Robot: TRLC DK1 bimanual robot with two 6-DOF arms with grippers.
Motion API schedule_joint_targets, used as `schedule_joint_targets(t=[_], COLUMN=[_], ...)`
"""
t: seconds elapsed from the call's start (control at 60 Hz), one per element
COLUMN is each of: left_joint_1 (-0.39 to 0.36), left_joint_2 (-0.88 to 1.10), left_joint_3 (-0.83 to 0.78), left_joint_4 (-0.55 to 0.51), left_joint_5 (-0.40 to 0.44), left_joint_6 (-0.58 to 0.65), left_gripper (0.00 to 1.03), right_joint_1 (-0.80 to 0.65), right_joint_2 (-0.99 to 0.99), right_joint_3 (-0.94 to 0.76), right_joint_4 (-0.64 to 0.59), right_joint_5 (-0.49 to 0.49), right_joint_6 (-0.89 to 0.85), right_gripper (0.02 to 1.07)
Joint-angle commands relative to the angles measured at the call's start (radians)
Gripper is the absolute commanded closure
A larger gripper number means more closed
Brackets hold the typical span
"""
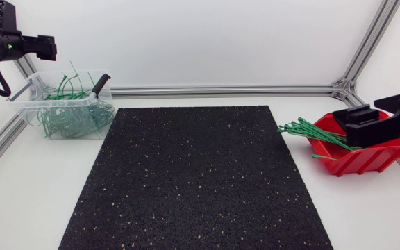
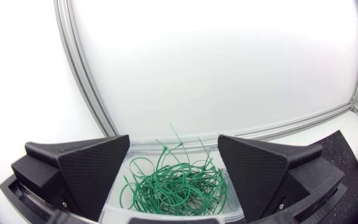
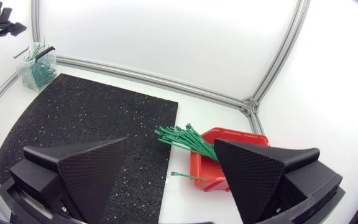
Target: Take a green cable tie from the red box, thread the tail through the head to close it, then place it in the transparent bin on the left.
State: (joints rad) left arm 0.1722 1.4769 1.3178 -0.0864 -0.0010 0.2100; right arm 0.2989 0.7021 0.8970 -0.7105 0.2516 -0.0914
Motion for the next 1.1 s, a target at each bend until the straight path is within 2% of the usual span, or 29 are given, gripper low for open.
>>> schedule_joint_targets(t=[0.0,0.317,0.55,0.717,1.083], left_joint_1=[-0.022,-0.031,-0.022,-0.010,-0.040], left_joint_2=[-0.112,-0.334,-0.520,-0.702,-0.903], left_joint_3=[-0.150,-0.391,-0.594,-0.781,-1.017], left_joint_4=[0.076,0.105,0.211,0.338,0.428], left_joint_5=[0.009,0.010,0.006,0.002,0.002], left_joint_6=[0.020,0.014,0.003,-0.084,-0.135], left_gripper=[0.03,0.03,0.03,0.03,0.03], right_joint_1=[-0.027,-0.106,-0.213,-0.227,-0.256], right_joint_2=[-0.050,-0.239,-0.348,-0.432,-0.540], right_joint_3=[-0.056,-0.214,-0.331,-0.420,-0.611], right_joint_4=[0.036,0.149,0.204,0.273,0.448], right_joint_5=[0.005,0.005,-0.075,-0.098,-0.159], right_joint_6=[-0.031,-0.114,-0.120,-0.092,-0.019], right_gripper=[0.07,0.07,0.07,0.07,0.07])
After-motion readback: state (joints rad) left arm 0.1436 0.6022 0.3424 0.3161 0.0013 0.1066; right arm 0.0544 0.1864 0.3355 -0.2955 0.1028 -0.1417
